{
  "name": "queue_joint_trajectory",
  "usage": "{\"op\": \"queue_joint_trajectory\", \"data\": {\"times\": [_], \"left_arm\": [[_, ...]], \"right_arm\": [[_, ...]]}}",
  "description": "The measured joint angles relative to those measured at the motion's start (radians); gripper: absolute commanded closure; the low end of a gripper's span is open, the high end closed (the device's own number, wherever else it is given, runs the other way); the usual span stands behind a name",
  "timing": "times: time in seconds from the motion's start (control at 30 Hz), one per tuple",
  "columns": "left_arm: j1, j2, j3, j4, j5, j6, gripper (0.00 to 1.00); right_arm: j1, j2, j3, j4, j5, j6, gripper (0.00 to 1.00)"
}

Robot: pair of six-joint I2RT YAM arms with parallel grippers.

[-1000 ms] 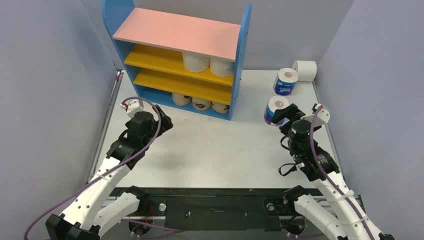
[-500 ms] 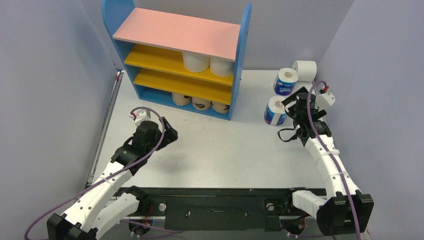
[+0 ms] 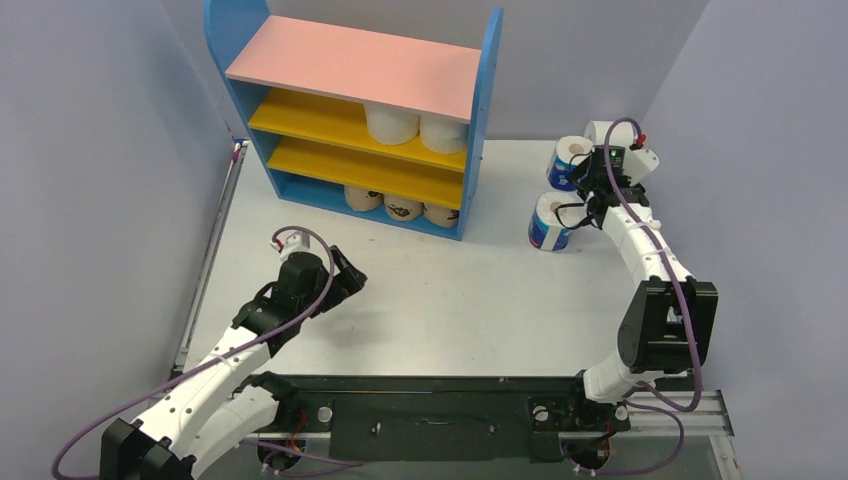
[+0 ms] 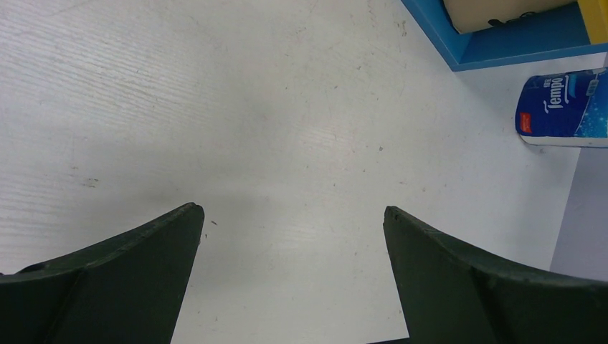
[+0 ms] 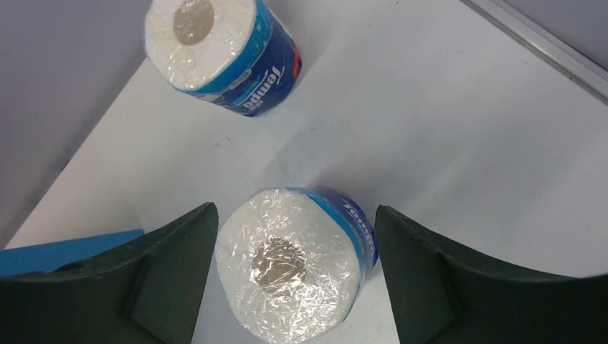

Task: Place and organize the paper towels onto the shelf
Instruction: Move the paper towel to the center of the board.

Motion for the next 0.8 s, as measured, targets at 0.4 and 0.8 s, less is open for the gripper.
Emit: {"op": "queue_joint_trajectory", "data": {"times": [0.4,0.8], "left_arm": [[-0.002,0.006,-0.056,0.055,0.028,-0.059,0.04],[-0.005,0.012,-0.085,0.09,0.059,-0.073,0.04]], "right_arm": [[0.006,0.042,-0.024,-0.044,-0.059,-0.076,0.25],[0.014,0.043,-0.076,-0.074,-0.082,-0.098,0.28]]}}
